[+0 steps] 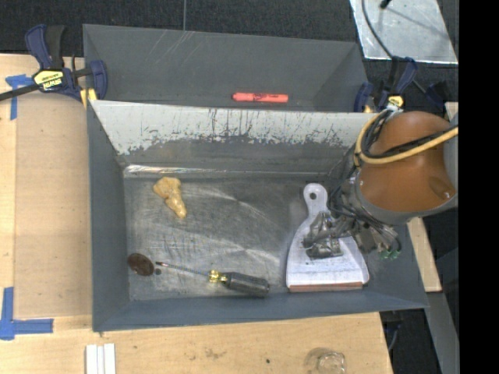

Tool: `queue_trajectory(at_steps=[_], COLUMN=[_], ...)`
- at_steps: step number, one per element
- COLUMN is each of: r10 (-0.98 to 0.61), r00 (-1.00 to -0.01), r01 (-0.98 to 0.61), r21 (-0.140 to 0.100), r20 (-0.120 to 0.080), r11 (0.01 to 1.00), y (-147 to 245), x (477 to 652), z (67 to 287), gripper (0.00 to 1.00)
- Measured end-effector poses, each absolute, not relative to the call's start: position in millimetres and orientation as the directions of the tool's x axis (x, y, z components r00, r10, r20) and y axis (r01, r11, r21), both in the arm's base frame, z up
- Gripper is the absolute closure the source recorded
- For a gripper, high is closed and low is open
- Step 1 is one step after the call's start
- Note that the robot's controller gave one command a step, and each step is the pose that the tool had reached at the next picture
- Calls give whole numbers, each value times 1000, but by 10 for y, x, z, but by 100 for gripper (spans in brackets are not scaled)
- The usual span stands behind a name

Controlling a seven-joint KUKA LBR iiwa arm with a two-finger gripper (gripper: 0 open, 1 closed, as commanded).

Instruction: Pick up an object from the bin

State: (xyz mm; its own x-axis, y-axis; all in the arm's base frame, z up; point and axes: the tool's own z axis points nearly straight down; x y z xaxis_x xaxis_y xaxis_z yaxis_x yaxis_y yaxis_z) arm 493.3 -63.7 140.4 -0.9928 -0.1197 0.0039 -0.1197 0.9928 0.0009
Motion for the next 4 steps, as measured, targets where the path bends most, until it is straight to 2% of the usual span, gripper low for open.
queue_trajectory(at_steps=[1,2,3,4], r10=[-229,-450,-588,-600], r00=[-974,-893,-809,-800], r01=[-229,-450,-588,-600], r21=[-2,-3,-4,0], r20=[-4,-6,-3,-2], r11=[974,893,809,800], y=[-635,-875,-978,-1018], x=[5506,5659,5490,5413], z=[1614,1702,1571,1632], gripper=[100,100,100,100])
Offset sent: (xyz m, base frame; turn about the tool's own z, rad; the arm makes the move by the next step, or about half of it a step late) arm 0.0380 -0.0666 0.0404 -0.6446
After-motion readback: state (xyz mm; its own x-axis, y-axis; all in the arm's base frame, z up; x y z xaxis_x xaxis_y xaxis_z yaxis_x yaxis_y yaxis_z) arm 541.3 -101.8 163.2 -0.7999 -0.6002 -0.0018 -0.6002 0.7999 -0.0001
